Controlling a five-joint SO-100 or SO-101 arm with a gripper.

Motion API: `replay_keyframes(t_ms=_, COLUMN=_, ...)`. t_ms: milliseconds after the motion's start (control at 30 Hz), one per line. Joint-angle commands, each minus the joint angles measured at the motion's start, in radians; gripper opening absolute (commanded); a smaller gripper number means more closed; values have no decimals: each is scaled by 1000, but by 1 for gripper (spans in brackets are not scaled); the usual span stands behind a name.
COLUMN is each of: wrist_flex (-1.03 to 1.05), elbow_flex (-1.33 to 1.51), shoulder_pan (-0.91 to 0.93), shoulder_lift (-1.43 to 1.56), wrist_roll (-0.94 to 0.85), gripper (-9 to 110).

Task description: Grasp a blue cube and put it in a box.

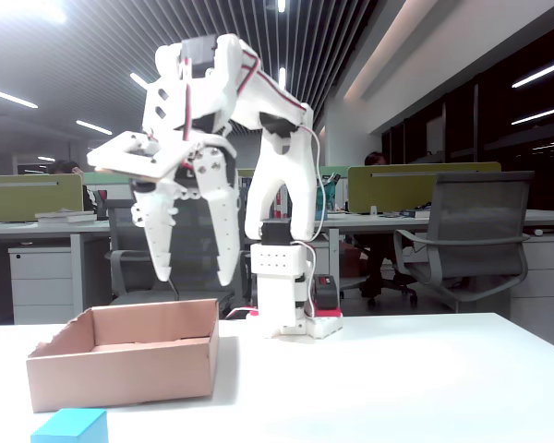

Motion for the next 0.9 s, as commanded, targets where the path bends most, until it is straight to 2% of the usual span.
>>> replay_keyframes(t_ms=0, wrist_flex=-11, elbow_flex=-123, shoulder_pan=14, shoulder_lift=-69, wrist_roll=-20, gripper=24)
replay_keyframes(t_ms=467, wrist_flex=-138, elbow_flex=-330, shoulder_pan=123, shoulder_lift=-347, wrist_roll=-146, gripper=25)
replay_keyframes(t_ms=867, wrist_flex=-155, elbow_flex=-511, shoulder_pan=153, shoulder_lift=-560, wrist_roll=-107, gripper=25)
